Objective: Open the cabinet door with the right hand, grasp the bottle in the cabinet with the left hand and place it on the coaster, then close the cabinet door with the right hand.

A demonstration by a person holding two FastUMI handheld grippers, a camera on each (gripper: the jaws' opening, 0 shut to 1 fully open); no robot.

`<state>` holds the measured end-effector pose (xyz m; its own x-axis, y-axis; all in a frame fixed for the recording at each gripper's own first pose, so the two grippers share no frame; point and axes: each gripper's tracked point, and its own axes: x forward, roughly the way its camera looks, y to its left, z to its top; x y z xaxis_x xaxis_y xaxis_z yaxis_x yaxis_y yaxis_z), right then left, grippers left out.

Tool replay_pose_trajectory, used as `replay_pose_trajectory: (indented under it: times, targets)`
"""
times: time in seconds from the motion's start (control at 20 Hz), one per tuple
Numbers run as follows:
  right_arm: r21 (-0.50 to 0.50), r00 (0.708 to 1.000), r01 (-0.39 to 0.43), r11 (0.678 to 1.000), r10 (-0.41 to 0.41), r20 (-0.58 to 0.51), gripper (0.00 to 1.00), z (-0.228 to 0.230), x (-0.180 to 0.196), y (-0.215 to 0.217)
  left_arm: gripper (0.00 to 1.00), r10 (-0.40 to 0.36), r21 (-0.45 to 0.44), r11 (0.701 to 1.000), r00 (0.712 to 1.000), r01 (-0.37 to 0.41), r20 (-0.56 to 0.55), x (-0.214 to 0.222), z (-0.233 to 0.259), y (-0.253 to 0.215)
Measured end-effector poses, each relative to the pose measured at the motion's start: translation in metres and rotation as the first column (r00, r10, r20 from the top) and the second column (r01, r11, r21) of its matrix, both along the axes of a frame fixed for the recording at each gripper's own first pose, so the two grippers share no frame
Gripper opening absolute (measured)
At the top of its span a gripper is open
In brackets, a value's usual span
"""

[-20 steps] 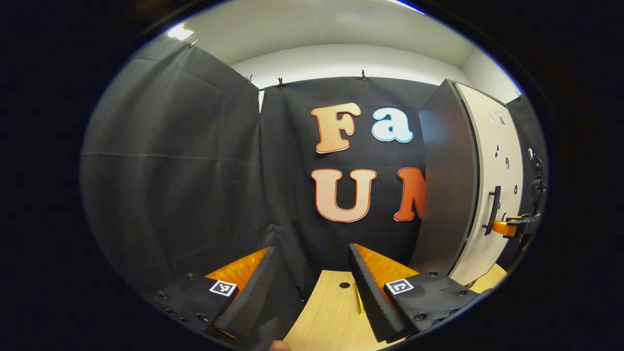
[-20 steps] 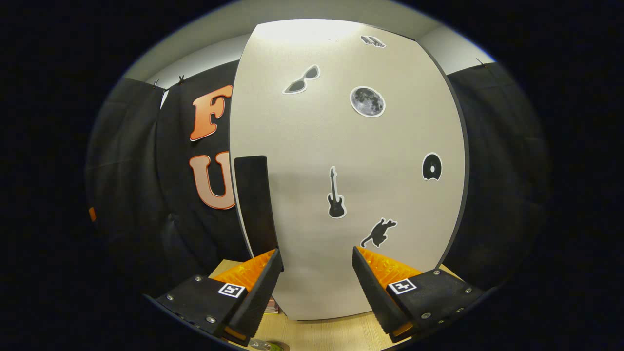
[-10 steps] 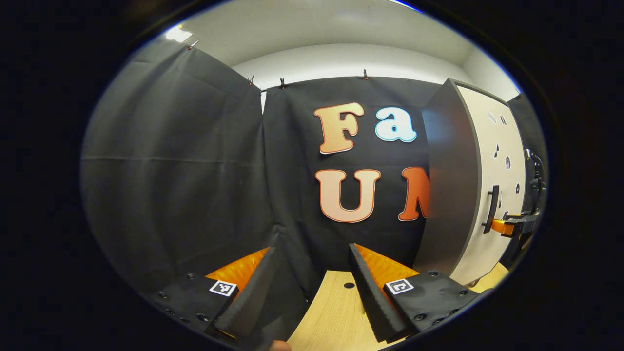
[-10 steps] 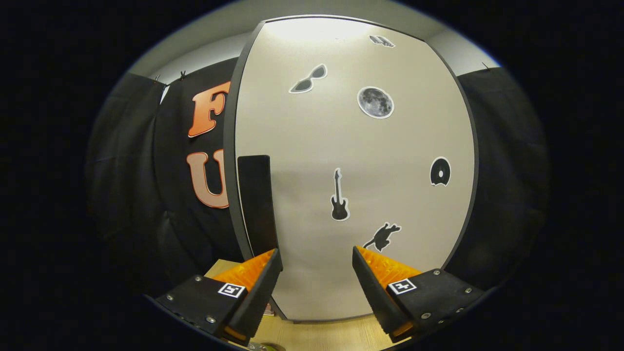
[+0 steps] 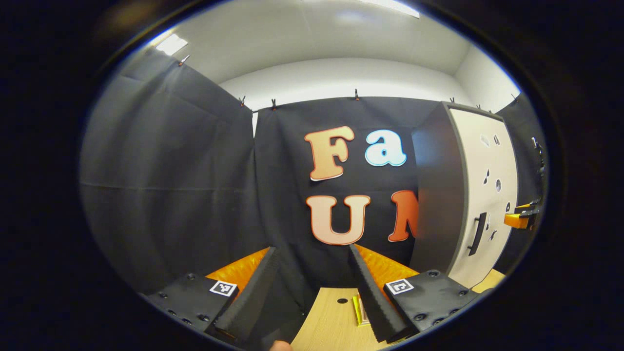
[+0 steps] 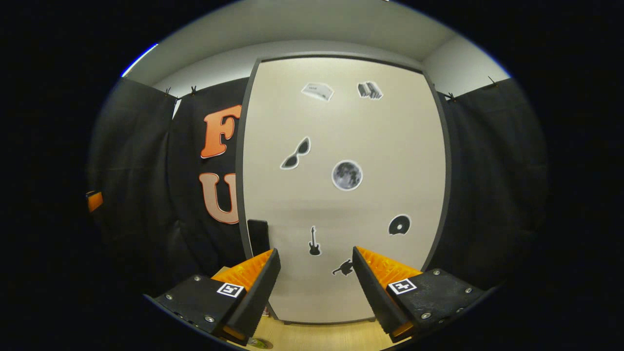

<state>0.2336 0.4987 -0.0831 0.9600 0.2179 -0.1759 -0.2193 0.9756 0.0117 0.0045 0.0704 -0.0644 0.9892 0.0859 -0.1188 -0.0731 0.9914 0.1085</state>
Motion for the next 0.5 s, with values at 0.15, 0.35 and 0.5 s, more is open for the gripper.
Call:
replay_pose_trajectory:
  times: [0.15,0.35,0.5]
  targets:
    - [-0.024,0.999,0.025,0.999,-0.024,0.039,0.92,0.040,-0.027,-0.030,0.94,-0.012,0.003,1.000,0.999,0.012,0.034,-0.003,0.026,0.001]
    - [-0.026,0.993,0.070,0.997,-0.067,0.101,0.92,0.083,-0.065,-0.064,0.94,-0.037,0.017,0.999,0.997,0.036,0.065,-0.011,0.059,-0.006]
    - [-0.010,0.988,0.085,0.996,-0.083,0.130,0.92,0.103,-0.089,-0.078,0.94,-0.052,0.017,0.999,0.994,0.050,0.097,-0.020,0.078,-0.012]
